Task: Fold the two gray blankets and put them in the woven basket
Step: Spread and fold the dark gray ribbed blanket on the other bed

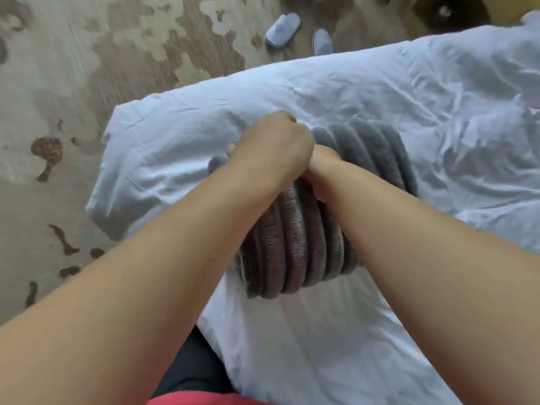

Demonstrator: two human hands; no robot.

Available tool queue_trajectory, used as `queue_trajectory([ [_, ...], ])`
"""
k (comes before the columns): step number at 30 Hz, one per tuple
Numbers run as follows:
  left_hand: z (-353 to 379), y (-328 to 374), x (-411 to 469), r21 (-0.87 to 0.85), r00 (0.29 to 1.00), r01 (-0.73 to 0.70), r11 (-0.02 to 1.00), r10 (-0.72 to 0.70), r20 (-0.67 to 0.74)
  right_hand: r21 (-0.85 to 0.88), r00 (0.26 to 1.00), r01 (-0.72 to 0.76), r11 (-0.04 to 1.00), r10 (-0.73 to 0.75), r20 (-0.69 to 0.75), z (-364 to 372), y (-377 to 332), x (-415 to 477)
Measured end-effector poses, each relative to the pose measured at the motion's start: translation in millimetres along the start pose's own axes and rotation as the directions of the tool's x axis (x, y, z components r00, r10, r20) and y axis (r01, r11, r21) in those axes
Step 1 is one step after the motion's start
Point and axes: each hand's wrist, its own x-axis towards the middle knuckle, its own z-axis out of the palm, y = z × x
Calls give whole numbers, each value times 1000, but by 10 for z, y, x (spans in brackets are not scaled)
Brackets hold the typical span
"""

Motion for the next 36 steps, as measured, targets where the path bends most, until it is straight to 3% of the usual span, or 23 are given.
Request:
queue_trajectory([
  [1,155,-11,-27,180,999,35,983,-42,34,60,999,25,998,-27,38,-53,-64,-14],
  [3,428,-195,-77,462,998,43,886,-16,-63,92,992,126,988,-127,9,-232,-102,-132],
  [5,526,-382,-125,464,978,53,884,47,-201,-227,880,391,892,-435,-190,-480,14,-218],
  [6,545,-450,-121,424,963,43,904,75,-258,-490,753,469,735,-623,-213,-581,132,-186],
  [7,550,-512,-118,405,949,27,914,104,-297,-695,639,498,519,-761,-111,-667,277,-164],
  [8,555,-566,-118,408,941,7,913,133,-312,-800,539,508,318,-842,7,-748,408,-101],
  [9,554,-606,-127,412,938,-20,911,160,-307,-828,505,509,236,-861,65,-821,503,-56],
  [14,721,-808,-136,403,918,-82,912,227,-326,-786,347,594,170,-936,59,-933,781,273],
  [22,1166,-1357,724,323,827,-158,933,304,-473,-757,255,623,197,-966,-41,-528,858,1345],
  [27,1497,-1649,1232,357,818,-117,927,293,-495,-725,301,647,236,-953,-41,-280,951,2084],
  [36,1332,-1360,1215,346,885,-17,938,176,-432,-679,377,675,290,-926,-22,-315,826,2048],
])
